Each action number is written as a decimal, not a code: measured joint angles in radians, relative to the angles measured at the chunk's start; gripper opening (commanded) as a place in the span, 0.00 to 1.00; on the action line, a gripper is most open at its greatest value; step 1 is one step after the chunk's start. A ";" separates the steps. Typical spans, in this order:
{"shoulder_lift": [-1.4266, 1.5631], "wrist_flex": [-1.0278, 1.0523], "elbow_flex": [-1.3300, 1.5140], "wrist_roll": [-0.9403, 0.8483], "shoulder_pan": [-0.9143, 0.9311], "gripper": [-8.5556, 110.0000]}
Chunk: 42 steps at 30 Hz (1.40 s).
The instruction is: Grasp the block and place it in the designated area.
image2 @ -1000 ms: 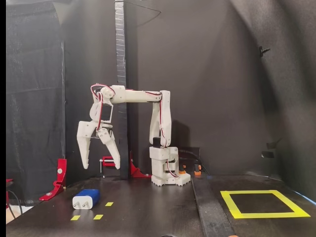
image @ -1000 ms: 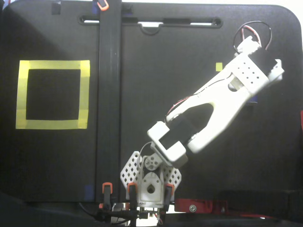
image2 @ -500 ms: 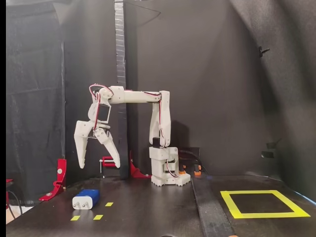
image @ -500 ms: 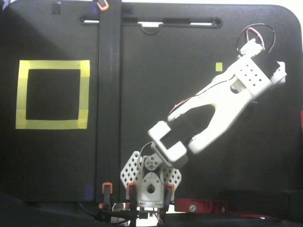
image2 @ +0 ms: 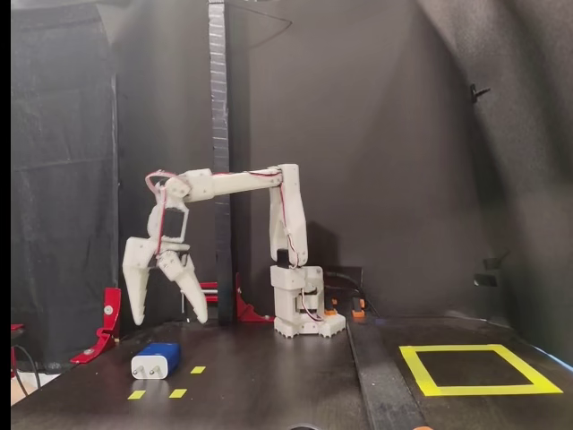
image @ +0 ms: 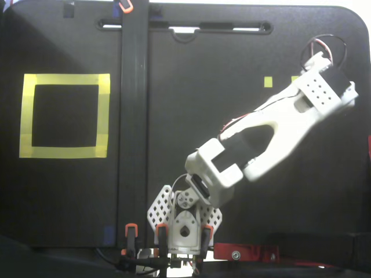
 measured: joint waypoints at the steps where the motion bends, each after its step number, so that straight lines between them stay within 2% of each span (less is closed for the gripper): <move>1: -0.005 -0.008 0.000 -0.005 0.002 0.43; 42: -0.255 -0.167 0.008 -0.043 0.023 0.43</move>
